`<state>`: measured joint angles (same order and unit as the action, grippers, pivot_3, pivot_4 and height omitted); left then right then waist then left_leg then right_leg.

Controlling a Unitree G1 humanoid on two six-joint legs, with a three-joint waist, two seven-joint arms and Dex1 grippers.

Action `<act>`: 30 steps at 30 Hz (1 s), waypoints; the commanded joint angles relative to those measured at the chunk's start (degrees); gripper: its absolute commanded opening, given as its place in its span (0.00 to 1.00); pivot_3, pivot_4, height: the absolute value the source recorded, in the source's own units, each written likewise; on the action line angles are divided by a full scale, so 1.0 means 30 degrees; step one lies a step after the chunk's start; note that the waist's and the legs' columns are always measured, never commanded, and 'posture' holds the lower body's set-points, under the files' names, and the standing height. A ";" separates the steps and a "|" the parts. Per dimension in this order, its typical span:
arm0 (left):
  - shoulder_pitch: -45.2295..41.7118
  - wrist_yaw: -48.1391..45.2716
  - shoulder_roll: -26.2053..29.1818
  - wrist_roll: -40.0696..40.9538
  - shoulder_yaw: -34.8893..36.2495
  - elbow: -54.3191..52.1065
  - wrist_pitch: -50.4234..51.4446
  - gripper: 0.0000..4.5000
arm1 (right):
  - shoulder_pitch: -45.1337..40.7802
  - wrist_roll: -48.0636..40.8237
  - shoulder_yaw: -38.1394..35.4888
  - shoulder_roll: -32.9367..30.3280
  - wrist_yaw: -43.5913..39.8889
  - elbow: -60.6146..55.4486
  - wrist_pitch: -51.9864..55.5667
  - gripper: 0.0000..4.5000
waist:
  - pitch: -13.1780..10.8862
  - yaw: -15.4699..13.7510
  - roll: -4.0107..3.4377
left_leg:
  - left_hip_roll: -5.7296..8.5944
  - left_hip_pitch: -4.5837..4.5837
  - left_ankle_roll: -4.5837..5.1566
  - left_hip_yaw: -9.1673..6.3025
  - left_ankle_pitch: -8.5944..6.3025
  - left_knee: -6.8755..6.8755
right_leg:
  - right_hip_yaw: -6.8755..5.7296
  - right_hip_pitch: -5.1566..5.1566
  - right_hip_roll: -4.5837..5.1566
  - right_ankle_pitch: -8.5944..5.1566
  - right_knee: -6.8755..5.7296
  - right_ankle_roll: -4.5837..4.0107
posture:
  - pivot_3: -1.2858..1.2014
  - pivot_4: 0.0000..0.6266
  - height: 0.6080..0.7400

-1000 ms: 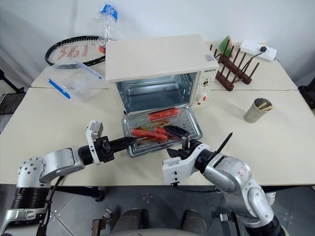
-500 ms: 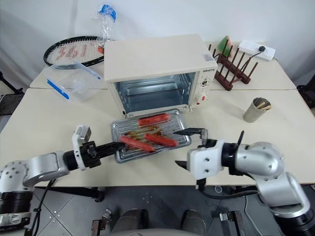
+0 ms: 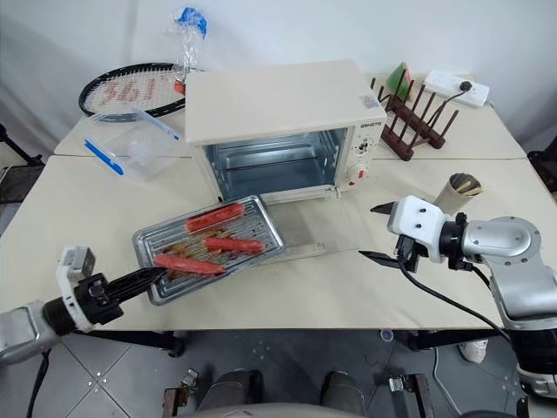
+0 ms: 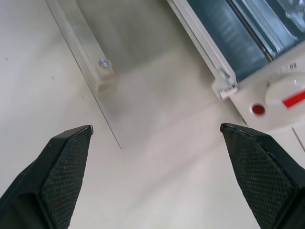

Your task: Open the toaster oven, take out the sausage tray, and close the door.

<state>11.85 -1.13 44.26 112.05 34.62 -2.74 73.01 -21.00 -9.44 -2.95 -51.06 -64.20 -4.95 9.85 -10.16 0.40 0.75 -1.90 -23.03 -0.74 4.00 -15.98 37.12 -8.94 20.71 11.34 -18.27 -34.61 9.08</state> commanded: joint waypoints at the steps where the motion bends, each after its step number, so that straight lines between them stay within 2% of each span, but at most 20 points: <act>1: 0.1926 -0.0919 -0.0541 0.0318 0.1896 -0.1803 -0.0694 0.00 | -0.0813 0.0236 0.0240 0.0131 -0.0065 0.1752 -0.1141 1.00 | -0.0008 -0.0034 -0.0012 | 0.0000 -0.0001 0.0000 0.0002 0.0000 -0.0001 | -0.0002 0.0002 0.0000 0.0000 0.0002 0.0000 | 0.52 0.24 1.00; 6: 0.5332 -0.1756 -0.1247 0.0318 0.4160 -0.3248 -0.1510 0.00 | -0.1595 0.0910 0.1118 0.0402 -0.0162 0.4605 -0.2761 1.00 | -0.0013 -0.0135 -0.0021 | -0.0004 -0.0005 0.0001 -0.0001 0.0000 0.0028 | -0.0004 -0.0008 0.0001 -0.0003 0.0007 -0.0004 | 0.52 0.24 1.00; 12: 0.7674 -0.2655 -0.2048 0.0318 0.6167 -0.3880 -0.2272 0.00 | -0.2488 0.1563 0.1873 0.0825 -0.0157 0.7160 -0.4272 1.00 | -0.0021 -0.0080 -0.0034 | -0.0006 -0.0011 0.0011 0.0005 -0.0011 0.0021 | -0.0005 -0.0006 -0.0003 -0.0006 0.0043 -0.0011 | 0.52 0.24 1.00; 15: 0.8529 -0.2744 -0.2752 0.0318 0.7411 -0.3892 -0.2728 0.00 | -0.2625 0.2043 0.2364 0.0905 -0.0278 0.8414 -0.5201 0.88 | -0.0023 -0.0053 -0.0038 | -0.0005 -0.0013 0.0011 0.0010 -0.0013 0.0021 | -0.0001 -0.0004 -0.0001 -0.0006 0.0047 -0.0011 | 0.52 0.24 1.00; 19: 0.8271 -0.1988 -0.3555 0.0318 0.8008 -0.3785 -0.3388 0.00 | -0.2855 0.2304 0.2554 0.1428 -0.0086 0.9588 -0.6190 0.56 | -0.0022 -0.0081 -0.0036 | -0.0008 -0.0011 0.0005 0.0008 -0.0017 0.0017 | -0.0006 -0.0009 -0.0005 -0.0008 0.0060 -0.0015 | 0.52 0.24 1.00; 26: 0.6767 -0.0237 -0.4715 0.0318 0.7866 -0.3231 -0.4028 0.00 | -0.3066 0.0620 0.1952 0.2931 -0.0294 0.8678 -0.4789 0.03 | -0.0020 -0.0071 -0.0034 | -0.0017 -0.0009 0.0005 -0.0002 -0.0019 0.0040 | -0.0006 -0.0016 -0.0008 -0.0007 0.0040 -0.0015 | 0.52 0.24 1.00; 30: 0.6211 0.0532 -0.4972 0.0318 0.7551 -0.3148 -0.4013 0.00 | -0.3041 -0.0576 0.1454 0.3329 -0.0240 0.7187 -0.3018 0.01 | -0.0021 -0.0094 -0.0035 | -0.0016 -0.0013 0.0006 -0.0002 -0.0020 0.0039 | -0.0007 -0.0015 -0.0008 -0.0007 0.0039 -0.0015 | 0.52 0.24 1.00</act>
<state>30.85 0.10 29.76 112.05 56.31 -12.46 61.39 -29.60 -8.47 4.02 -41.09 -65.08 19.91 -1.25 -10.23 0.12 0.64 -1.93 -23.07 -0.72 3.99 -16.04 37.24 -8.96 20.66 11.32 -18.29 -34.49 9.04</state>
